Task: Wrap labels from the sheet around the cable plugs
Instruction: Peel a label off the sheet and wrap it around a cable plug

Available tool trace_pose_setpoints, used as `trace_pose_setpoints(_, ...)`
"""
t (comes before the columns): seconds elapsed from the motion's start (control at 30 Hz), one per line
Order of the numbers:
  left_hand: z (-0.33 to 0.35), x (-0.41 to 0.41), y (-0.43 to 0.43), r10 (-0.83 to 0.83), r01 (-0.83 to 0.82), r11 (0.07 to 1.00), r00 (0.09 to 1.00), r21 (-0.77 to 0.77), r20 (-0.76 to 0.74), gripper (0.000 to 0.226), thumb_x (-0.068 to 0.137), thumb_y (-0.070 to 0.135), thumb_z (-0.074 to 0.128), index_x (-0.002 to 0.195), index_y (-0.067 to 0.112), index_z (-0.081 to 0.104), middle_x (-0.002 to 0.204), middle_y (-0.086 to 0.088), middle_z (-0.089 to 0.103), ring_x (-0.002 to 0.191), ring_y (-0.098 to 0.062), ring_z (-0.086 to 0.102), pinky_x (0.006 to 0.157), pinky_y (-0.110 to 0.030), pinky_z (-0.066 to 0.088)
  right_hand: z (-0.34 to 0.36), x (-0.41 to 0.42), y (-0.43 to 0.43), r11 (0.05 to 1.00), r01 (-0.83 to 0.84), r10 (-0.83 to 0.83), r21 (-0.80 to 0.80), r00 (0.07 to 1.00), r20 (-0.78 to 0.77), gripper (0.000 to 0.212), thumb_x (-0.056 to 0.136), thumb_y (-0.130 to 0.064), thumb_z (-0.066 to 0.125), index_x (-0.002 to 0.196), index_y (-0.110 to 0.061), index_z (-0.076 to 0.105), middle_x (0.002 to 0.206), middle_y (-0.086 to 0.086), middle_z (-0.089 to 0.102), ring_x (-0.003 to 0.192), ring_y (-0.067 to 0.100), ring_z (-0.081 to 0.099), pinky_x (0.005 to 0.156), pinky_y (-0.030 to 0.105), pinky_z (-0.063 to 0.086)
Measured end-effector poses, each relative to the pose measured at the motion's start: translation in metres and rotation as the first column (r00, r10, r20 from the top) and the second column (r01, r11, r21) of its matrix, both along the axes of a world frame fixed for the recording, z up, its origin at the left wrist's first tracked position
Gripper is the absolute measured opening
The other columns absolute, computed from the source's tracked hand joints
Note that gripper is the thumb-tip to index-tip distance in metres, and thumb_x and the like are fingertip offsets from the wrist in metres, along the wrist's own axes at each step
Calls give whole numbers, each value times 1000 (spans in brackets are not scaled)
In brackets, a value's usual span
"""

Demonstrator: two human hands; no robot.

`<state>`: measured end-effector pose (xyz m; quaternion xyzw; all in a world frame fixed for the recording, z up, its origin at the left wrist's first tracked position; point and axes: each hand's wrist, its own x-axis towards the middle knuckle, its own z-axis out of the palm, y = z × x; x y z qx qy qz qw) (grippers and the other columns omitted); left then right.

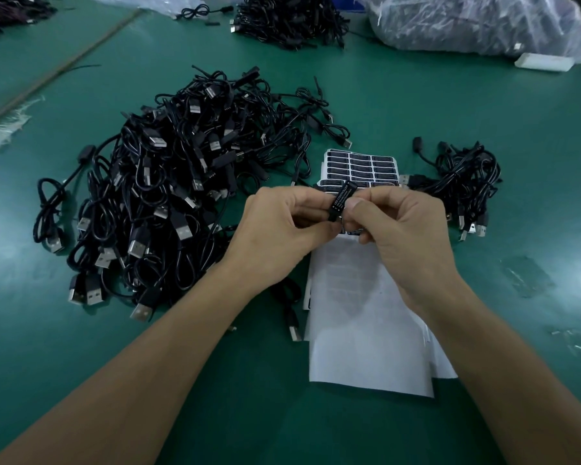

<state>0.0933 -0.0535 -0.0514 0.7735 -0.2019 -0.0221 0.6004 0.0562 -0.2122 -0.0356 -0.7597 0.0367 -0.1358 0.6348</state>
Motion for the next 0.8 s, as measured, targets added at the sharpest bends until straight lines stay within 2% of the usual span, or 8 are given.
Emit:
trace_pose_setpoints(0.3,3,-2,0,-18,18,1000,1000,-23,-24,25,82,4,80,96,24,77,88,6,79,87,-8,75,84,-26,59,-2,1,-1,999,11,-11,-35,1000,-13,11,88,-11,71,79,-15,75,66,-4,70,66,9,65,62,20,51)
trace_pose_setpoints(0.53,2,-1,0,-22,21,999,999,-27,-41,22,82,5,81,100,17,78,90,3,79,88,-11,75,86,-30,59,-1,1,-2,999,8,-8,-42,1000,-11,13,88,-10,70,78,-17,75,65,-4,70,65,8,64,62,21,51)
trace_pose_setpoints(0.8,2,-2,0,-26,25,999,999,-27,-30,23,81,5,82,97,20,77,87,6,79,85,-7,75,79,-19,56,-2,1,-2,997,31,-32,-64,999,-17,13,87,-13,73,76,-21,75,66,-5,71,64,7,66,63,23,52)
